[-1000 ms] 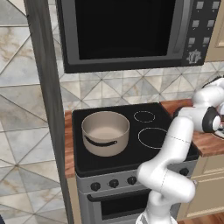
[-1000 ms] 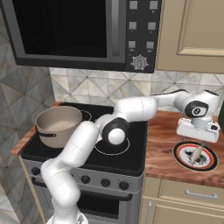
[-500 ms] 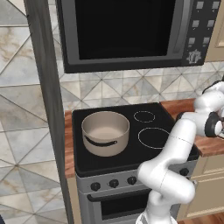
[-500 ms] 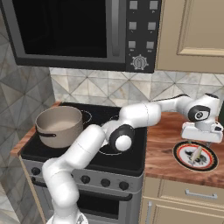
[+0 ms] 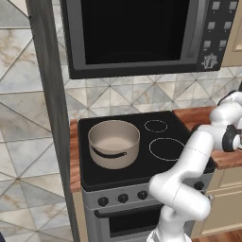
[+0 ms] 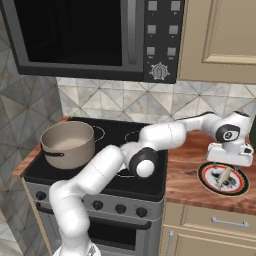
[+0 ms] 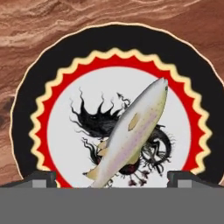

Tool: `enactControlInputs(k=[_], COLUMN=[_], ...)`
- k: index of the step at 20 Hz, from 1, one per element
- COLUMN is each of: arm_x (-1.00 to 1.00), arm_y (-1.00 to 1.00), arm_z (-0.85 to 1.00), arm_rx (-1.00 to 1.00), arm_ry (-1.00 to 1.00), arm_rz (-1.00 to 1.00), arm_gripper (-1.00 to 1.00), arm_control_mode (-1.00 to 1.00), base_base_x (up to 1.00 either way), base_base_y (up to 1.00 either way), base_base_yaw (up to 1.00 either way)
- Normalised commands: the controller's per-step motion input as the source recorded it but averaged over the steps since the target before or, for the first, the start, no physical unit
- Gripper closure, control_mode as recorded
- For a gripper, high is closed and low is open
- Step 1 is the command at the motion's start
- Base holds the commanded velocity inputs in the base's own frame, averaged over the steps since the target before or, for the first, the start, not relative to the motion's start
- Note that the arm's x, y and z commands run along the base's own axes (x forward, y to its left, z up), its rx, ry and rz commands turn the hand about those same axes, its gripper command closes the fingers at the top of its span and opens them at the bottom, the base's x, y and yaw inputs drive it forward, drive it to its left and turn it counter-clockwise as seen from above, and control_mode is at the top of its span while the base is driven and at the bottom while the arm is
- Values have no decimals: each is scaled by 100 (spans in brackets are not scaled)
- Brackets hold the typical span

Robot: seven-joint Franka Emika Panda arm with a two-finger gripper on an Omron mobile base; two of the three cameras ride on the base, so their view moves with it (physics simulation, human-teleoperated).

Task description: Retrieve the frozen meat and place it in the pot on a burner. Then turn the burner on.

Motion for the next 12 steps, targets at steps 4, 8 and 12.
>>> enactControlInputs(k=[4,8,12], arm_x=[0,0,0], arm_y=[0,0,0], arm_z=[-26,-26,-22], arm_rx=[4,4,4], arm_ry=[1,4,5], arm_rz=[0,0,0], arm_gripper=[-100,-100,-100], arm_control_mode=[-100,-100,-100], base_base_x=[0,0,0], base_base_y=[0,0,0], base_base_yaw=[0,0,0])
